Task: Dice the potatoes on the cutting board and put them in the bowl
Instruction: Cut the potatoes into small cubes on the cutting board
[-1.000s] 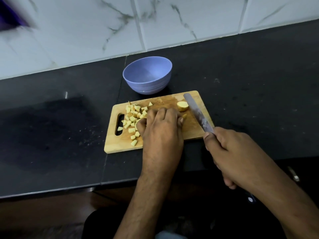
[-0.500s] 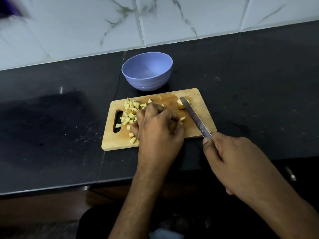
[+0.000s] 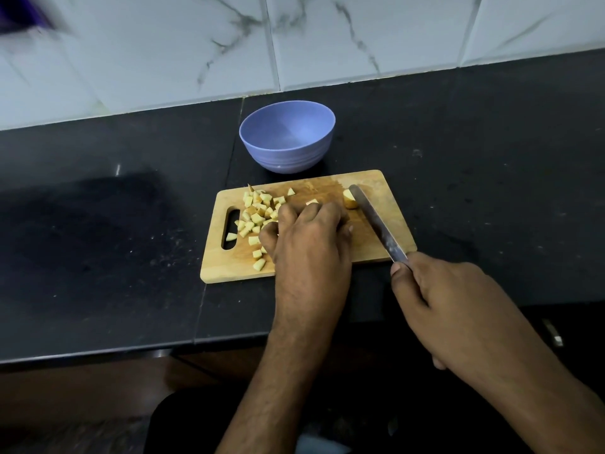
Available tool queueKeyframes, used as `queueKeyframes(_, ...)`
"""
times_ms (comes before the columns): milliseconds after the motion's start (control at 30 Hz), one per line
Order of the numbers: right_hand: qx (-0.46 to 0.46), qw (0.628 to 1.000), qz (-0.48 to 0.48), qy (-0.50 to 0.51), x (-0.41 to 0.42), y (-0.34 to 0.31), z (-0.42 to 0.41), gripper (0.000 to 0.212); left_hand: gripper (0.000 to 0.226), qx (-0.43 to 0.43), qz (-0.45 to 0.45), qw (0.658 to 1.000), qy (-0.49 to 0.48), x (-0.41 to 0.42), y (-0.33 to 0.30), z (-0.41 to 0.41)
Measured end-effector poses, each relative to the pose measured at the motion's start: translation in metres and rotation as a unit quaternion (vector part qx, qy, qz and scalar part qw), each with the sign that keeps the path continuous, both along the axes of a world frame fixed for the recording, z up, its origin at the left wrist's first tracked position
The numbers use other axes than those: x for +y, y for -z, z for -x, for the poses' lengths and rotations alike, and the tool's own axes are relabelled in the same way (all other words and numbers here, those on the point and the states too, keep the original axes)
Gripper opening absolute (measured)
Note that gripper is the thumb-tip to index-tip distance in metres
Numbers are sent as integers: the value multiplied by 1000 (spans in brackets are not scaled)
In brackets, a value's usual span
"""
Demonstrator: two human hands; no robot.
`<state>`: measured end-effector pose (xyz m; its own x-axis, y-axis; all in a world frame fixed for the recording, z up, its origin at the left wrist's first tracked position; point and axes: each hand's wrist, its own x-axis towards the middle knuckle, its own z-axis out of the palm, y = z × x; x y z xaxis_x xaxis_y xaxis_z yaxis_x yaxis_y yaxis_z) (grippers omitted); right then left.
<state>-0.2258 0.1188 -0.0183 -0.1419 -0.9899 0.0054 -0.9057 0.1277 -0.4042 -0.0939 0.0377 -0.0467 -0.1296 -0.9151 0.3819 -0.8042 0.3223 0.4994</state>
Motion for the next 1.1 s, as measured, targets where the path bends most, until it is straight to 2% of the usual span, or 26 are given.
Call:
queueKeyframes(167,12,1000,6,2,-1,1,-2,36,9,64,-2,998,17,-1,-1,-4)
queueKeyframes(300,28,999,20,0,0,4,-4,34,10,49,15,999,10,2,0,-5)
queueKeyframes(433,34,999,27,-4,4,9,-5,31,11,29,-12,999,-21,1,-1,-6)
queueKeyframes(700,-1,1000,-23,-13,12,-2,-6,30,3,42,-22,999,-16,-1,-1,-6)
queueKeyframes(933,37,997,-58,-21,16,-10,-11,27,12,46,-23,999,-12,-1,-3,-5)
queueKeyframes(1100,58,990,-125,-27,15,-14,-9,35,6,46,-27,998,-18,0,-2,-4)
